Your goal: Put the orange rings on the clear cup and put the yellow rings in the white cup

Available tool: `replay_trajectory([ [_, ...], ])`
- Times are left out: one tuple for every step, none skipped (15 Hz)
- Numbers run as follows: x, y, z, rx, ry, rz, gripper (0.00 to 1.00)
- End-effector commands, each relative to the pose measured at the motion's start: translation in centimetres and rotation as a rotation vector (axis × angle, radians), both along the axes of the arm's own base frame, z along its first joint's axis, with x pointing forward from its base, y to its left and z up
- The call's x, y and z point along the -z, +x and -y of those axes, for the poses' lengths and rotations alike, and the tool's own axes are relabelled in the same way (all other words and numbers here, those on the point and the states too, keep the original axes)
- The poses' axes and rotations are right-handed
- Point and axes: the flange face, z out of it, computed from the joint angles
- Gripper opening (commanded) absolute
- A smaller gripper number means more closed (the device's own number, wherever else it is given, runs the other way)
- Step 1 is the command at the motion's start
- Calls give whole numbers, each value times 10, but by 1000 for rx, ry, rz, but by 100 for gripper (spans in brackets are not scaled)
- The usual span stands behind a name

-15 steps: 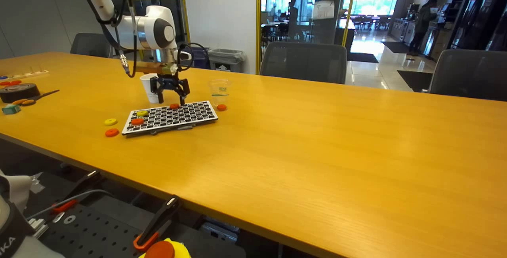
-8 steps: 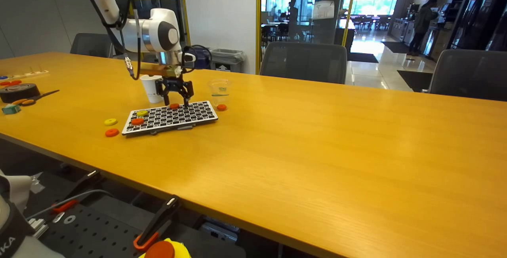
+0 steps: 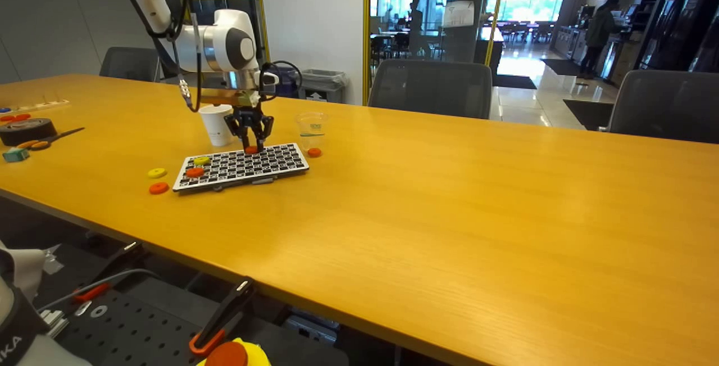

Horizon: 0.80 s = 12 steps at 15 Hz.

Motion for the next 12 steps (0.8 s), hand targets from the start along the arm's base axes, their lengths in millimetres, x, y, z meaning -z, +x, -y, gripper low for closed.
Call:
replay_trajectory([
  [-8,2,-5,18,-8,15,23],
  [-13,1,-6,21,-10,18,23],
  [-21,1,-6,23,-12,26,23],
  [-29,1,-6,27,-14,38,23],
  [-42,0,-5,36,-11,59,22],
  [-53,0,-4,45,-10,78,22],
  [-67,2,-2,57,-6,99,22],
  [-82,2,1,67,-2,119,22],
  [-94,2,5,79,-1,139,22],
  [-108,5,11,98,0,160,22],
  [-120,5,18,113,1,177,22],
  [-130,8,26,132,2,193,22],
])
